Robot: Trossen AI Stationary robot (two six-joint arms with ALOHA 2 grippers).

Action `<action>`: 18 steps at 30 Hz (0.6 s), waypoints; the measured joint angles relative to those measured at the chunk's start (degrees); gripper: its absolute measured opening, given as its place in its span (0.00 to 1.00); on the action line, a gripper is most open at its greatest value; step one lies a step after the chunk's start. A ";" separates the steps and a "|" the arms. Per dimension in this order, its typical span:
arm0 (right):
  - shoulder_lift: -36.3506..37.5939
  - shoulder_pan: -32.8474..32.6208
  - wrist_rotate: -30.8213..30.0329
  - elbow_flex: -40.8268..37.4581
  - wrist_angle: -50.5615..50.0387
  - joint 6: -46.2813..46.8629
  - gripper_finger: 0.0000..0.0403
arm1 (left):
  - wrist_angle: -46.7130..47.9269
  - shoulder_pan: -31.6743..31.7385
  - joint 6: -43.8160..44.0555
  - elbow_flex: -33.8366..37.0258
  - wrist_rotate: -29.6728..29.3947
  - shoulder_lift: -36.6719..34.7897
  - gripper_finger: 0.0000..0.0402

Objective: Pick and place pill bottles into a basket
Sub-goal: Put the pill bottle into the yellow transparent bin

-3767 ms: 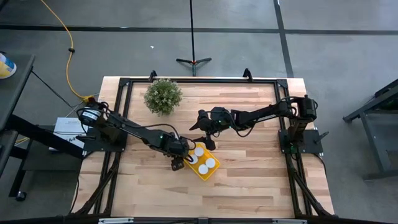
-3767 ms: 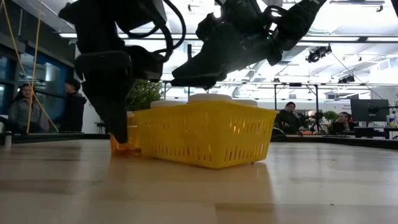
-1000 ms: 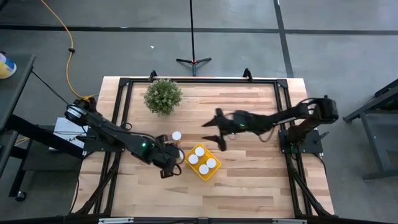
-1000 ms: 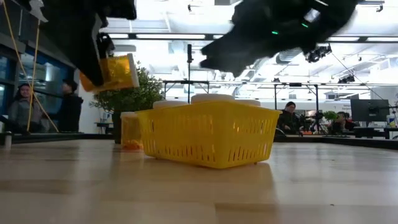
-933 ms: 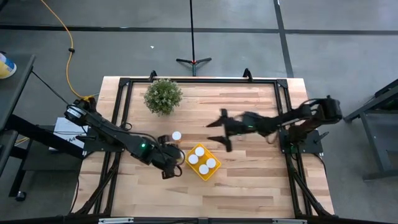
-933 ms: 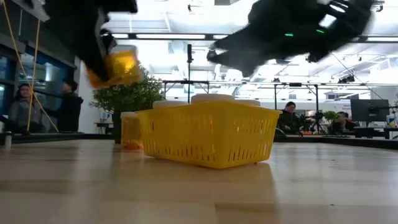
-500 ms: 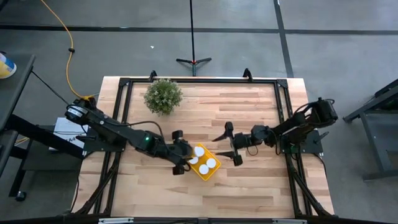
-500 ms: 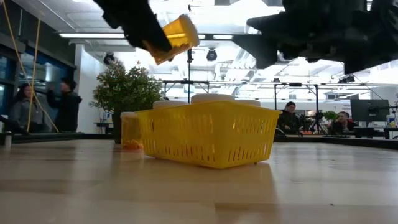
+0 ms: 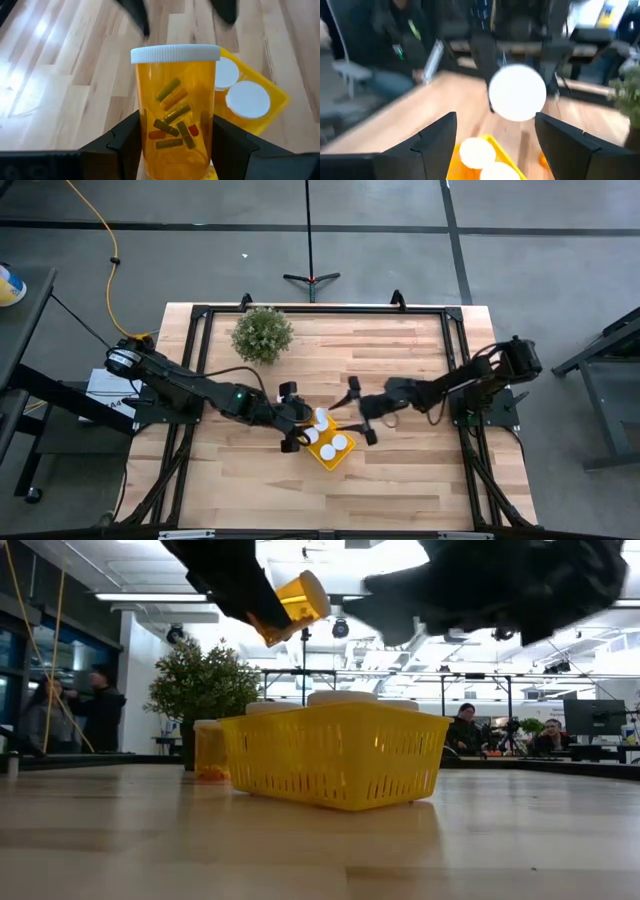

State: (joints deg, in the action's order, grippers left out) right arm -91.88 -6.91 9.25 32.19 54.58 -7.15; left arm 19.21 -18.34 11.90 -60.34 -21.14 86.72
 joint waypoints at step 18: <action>0.02 1.78 0.62 11.40 -18.67 -0.89 0.64 | 1.37 0.00 0.16 0.00 -1.26 0.00 0.57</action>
State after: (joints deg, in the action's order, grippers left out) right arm -91.85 -5.13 9.87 43.59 35.92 -8.04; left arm 20.57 -18.35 12.06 -60.34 -22.40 86.72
